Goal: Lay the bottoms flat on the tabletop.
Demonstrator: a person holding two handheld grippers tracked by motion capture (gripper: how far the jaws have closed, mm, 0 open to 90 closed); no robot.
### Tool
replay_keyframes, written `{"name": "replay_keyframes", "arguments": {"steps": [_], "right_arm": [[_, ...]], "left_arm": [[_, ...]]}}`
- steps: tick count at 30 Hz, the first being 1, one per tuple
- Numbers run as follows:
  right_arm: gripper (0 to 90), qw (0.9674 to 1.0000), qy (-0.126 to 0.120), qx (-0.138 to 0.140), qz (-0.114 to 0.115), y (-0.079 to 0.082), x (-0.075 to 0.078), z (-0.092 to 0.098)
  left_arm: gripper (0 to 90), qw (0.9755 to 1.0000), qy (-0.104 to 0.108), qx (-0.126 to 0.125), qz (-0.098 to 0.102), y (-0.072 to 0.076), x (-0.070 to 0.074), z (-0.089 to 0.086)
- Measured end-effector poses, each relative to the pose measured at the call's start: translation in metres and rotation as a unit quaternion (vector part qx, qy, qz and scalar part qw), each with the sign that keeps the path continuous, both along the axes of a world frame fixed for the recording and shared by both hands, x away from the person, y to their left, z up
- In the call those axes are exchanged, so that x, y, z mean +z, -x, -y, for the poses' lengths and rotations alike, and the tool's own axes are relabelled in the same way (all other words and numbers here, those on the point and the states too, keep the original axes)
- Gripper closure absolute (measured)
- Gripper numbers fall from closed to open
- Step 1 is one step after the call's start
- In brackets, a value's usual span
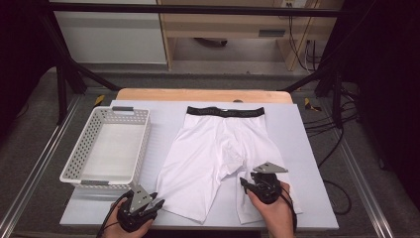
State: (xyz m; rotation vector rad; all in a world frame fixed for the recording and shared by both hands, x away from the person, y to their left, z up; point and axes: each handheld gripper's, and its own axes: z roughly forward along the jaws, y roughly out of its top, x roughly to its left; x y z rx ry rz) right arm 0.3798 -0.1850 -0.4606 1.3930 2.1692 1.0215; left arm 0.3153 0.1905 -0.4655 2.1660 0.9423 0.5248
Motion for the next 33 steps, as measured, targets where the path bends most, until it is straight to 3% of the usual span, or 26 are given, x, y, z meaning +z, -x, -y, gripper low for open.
{"name": "replay_keyframes", "arguments": {"steps": [6,11,17,21,26,30,33], "right_arm": [[50.1,0.9997,0.021,-0.005,-0.014,-0.024,-0.008,-0.018],[84.7,0.9992,0.033,0.005,-0.023,-0.03,-0.011,-0.023],[88.4,0.9977,0.051,0.043,-0.011,-0.022,-0.007,-0.041],[84.2,0.9966,0.053,0.061,-0.016,-0.018,-0.009,-0.049],[61.2,0.9971,0.049,0.056,-0.011,-0.013,-0.006,-0.043],[52.2,0.999,0.041,0.017,0.006,0.002,0.004,-0.014],[49.2,0.9989,0.033,-0.033,0.005,0.013,0.008,0.021]], "left_arm": [[63.4,1.0,-0.002,-0.002,-0.001,0.0,-0.001,0.001],[63.4,1.0,-0.001,-0.002,-0.001,0.0,-0.001,0.001],[63.4,1.0,-0.002,-0.001,-0.001,-0.001,-0.001,0.001],[62.8,1.0,-0.003,0.002,-0.001,-0.001,-0.001,0.0],[61.4,0.9999,-0.004,0.015,-0.002,-0.002,-0.001,-0.003],[61.3,0.9996,-0.009,0.028,-0.004,-0.003,-0.001,-0.008],[61.2,0.9994,-0.009,0.034,-0.007,-0.004,-0.001,-0.011]]}}
